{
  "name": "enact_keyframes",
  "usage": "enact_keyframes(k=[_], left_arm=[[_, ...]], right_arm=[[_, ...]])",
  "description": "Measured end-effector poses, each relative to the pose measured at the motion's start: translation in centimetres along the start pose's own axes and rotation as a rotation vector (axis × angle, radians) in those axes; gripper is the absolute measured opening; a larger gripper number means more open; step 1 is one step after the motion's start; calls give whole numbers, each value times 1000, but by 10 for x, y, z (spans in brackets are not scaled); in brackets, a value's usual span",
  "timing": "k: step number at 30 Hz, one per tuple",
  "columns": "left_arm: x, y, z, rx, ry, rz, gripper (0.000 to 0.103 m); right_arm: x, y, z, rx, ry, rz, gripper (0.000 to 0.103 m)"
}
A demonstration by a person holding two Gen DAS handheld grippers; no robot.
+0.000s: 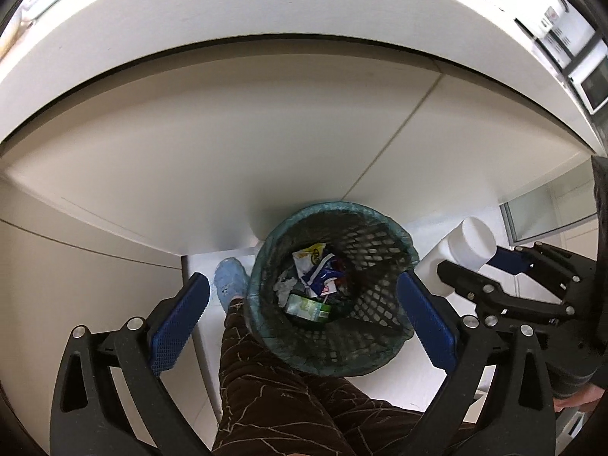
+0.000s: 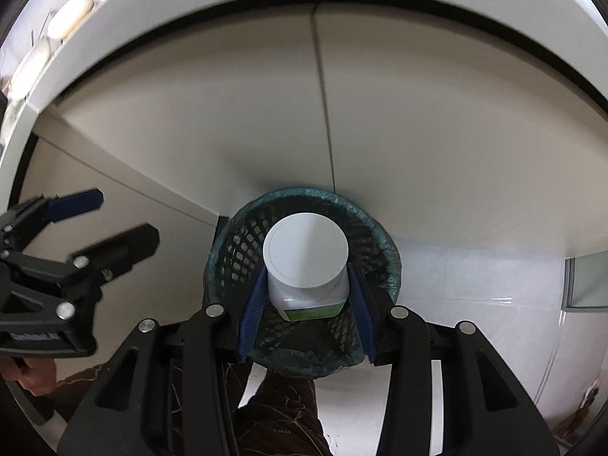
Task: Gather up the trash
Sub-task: 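Raise both open tools back over the bubble wrap on the counter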
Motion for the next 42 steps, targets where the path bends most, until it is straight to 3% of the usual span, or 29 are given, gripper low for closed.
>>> enact_keyframes(k=[4,13,20,30,42], left_arm=[[2,2,7,-18,-9,2,97],[-1,-1,4,-4,-6,6,97],[-27,-11,1,-4,5,-28,97],[-99,-56,-2,9,16,-141,97],[-159,-123,-2,14,-44,-242,97]], right_arm=[[3,0,7,-24,7,3,43],[-14,-7,-13,-8,52,-45,78],[-53,-16,-36,32,104,-112,93],[-136,-51,-58,52,170,-304,95],[-208,-115,-77,114,157,-400,95]])
Point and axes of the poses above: each gripper's, at about its wrist camera, not at the fingertips, and x roughly the way its jaws point, z to its left, y to its underside, the point moved 6 cm from there along x, roughly the way its jaws point, and after that the axes turned 7 degrees about x, right-handed, at the moved point
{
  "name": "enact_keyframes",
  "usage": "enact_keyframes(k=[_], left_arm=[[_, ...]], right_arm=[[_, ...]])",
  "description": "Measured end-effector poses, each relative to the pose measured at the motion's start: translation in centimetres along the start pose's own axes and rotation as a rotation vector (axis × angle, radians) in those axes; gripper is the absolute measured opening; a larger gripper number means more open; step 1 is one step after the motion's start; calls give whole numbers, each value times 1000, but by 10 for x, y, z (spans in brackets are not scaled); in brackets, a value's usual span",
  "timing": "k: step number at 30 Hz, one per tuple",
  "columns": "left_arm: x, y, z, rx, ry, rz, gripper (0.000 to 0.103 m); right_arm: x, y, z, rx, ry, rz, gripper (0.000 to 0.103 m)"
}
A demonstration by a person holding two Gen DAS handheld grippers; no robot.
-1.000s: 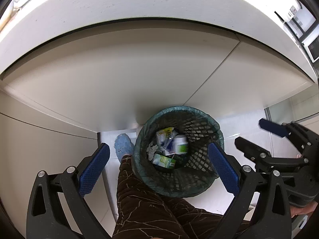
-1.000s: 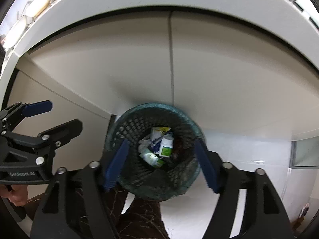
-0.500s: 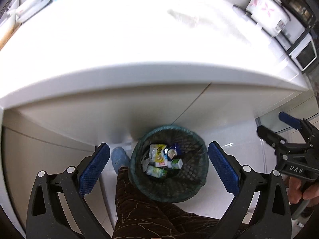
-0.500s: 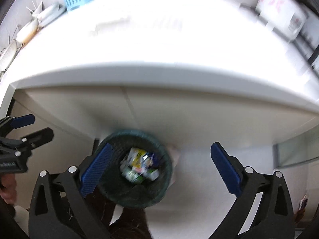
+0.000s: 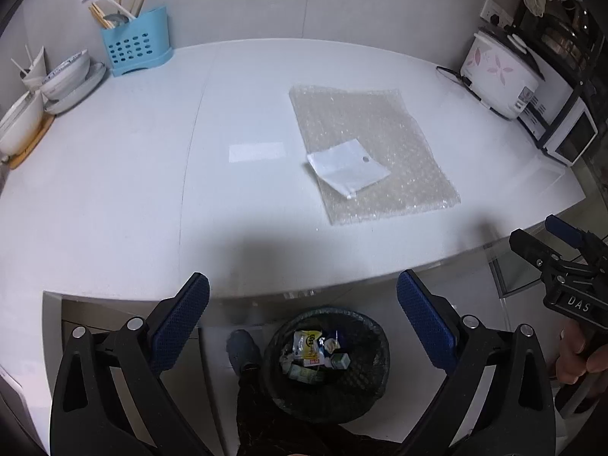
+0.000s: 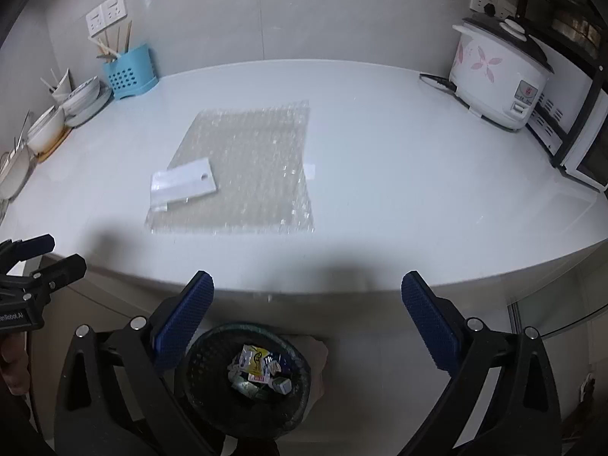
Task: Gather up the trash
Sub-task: 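Raise both open tools back over the bubble wrap on the counter, then grasp the white tag with the left tool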
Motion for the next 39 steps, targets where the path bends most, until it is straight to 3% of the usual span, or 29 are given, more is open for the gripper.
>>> enact_keyframes(k=[10,25,29,35,39], left_arm=[[3,-64,-12,30,-35,-49,97],[109,-86,-31,89,-9,51,95],[118,-87,-28,92,-22,65,87],[129,-84,-23,96,-35,106,66],[127,-86,-26,124,-23,96,41]], right_arm=[[-1,-49,-6,19,31,-12,95],[23,-72,-11,48,48,20,95],[25,-76,-11,59,49,19,95],[35,-74,-10,78,50,42,95],[38,-72,-7,77,50,52,95]])
Point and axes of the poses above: each gripper's, at about its wrist camera, not at the fingertips, and x roughly the way its jaws point, z to its left, y to its underside, the point moved 6 cm from there along x, roughly the way its jaws point, and after that the axes turned 7 degrees about x, right-handed, at the moved point
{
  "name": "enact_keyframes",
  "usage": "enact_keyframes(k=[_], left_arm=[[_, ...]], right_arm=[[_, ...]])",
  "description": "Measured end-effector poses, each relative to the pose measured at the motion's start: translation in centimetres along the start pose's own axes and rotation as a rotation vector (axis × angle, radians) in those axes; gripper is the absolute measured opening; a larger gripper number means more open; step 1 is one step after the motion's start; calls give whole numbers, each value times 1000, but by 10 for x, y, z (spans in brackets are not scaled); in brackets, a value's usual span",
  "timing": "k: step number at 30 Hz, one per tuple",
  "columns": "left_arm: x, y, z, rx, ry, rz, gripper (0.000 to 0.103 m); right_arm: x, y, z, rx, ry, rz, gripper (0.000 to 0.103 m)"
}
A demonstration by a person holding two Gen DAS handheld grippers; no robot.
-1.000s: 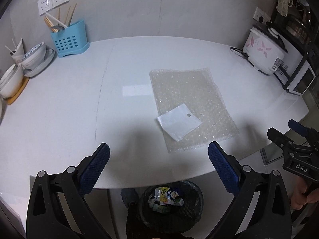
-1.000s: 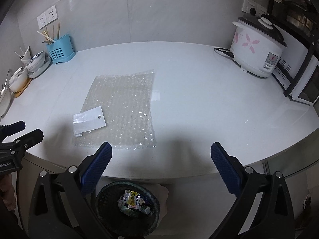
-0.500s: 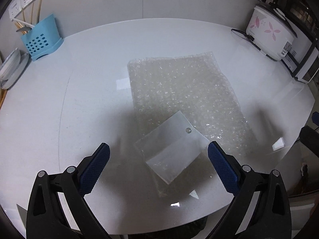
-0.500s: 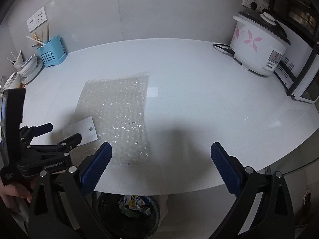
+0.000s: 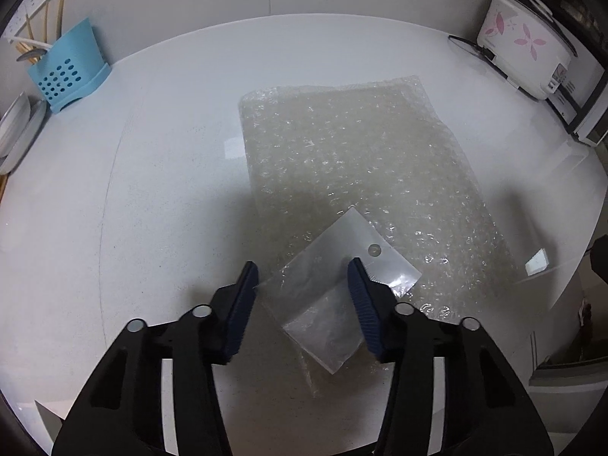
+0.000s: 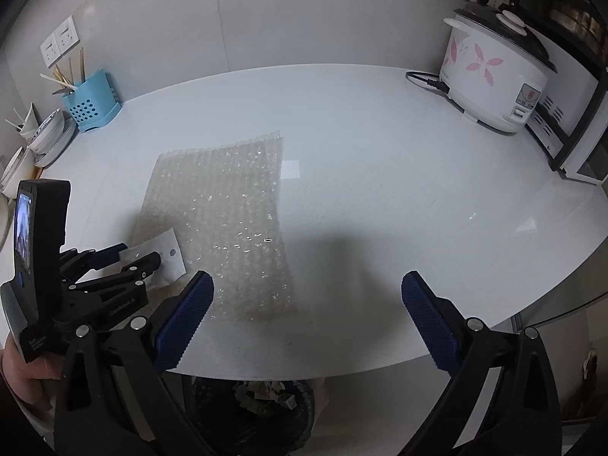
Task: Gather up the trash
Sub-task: 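Grasp the white tag with the left tool, then grasp the bubble wrap sheet with the right tool and lift it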
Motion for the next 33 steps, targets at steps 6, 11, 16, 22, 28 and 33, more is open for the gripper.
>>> enact_keyframes(k=[6,11,16,22,28,33], left_arm=[[-5,-1,4,23,-15,-3,5],[-14,-1,7,16,9,-20,2],[-31,0,18,-14,27,-39,1],[-58,5,54,-69,26,-73,1],[-76,13,95,-112,10,-96,1],[-79,19,121,-142,3,-100,1]], right_arm=[[4,4,5,-9,5,12,95],[6,4,9,-10,10,18,95],[4,-1,15,-24,5,8,95],[4,-7,37,-44,-16,9,95],[14,-6,82,-93,-46,31,95],[35,-9,112,-107,-63,91,95]])
Point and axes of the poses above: each gripper's, at about its wrist camera, not at the fingertips, and x roughly the way its jaws point, z to its left, y to its underside, the point moved 6 cm from there along x, roughly the way its jaws point, and after that the axes turned 7 degrees about x, right-handed, at the moved point
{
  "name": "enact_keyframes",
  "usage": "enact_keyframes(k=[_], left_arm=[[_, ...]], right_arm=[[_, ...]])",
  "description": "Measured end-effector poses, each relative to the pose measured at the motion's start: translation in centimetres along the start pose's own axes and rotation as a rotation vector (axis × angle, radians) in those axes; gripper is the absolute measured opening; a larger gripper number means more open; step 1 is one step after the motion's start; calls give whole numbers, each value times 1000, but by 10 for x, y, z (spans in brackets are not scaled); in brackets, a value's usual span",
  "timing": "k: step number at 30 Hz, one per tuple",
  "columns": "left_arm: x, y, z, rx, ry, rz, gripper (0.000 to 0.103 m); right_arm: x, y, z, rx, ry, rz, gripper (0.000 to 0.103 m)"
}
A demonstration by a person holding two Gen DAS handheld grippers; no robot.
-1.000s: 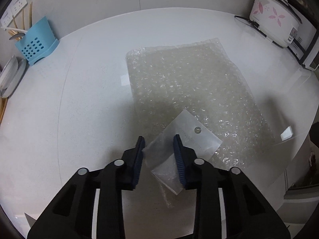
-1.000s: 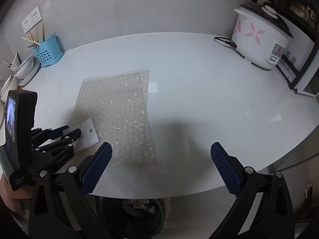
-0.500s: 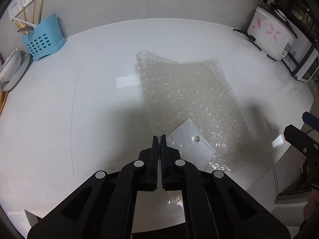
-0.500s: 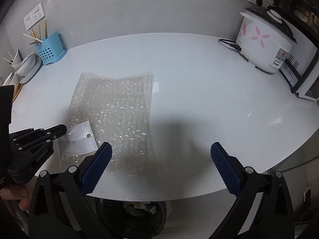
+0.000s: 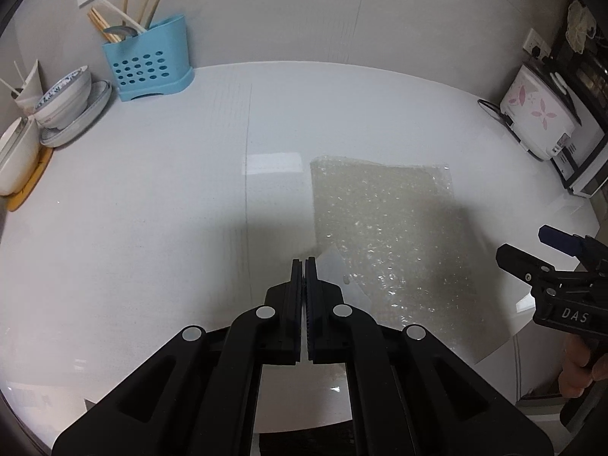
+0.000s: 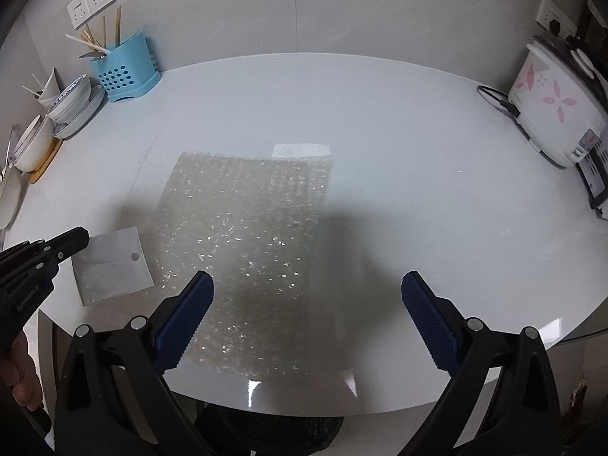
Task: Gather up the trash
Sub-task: 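Grasp the bubble wrap sheet with the right tool and lift it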
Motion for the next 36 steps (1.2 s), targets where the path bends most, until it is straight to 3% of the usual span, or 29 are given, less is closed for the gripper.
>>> enact_keyframes(k=[6,13,17,20,22,30,33,36], left_arm=[[-6,0,27,-25,-11,-14,0],[-3,-6,58,-51,-15,-17,0],[2,-8,64,-48,-15,-12,0],[3,-10,65,-43,-8,-12,0],[3,-13,64,-35,-5,-15,0],[3,-16,56,-15,9,-13,0],[1,-15,56,-13,8,-14,0],[0,-13,57,-18,8,-12,0]], right_arm=[[18,-11,26,56,-9,67,95],[51,-12,69,58,41,143,95],[76,-8,78,58,80,227,95],[104,7,75,82,61,353,97],[101,5,79,7,61,288,97],[96,3,81,-5,59,315,95],[91,2,84,-13,55,317,81],[82,-1,88,-20,53,311,49]])
Point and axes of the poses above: each gripper's, at about its wrist camera, not at the fingertips, and x roughly the way its jaws point, z to its left, y to its underside, the point moved 6 cm from there along x, roughly the way its jaws point, and after that the axes turned 7 degrees about x, right-handed, at the moved point
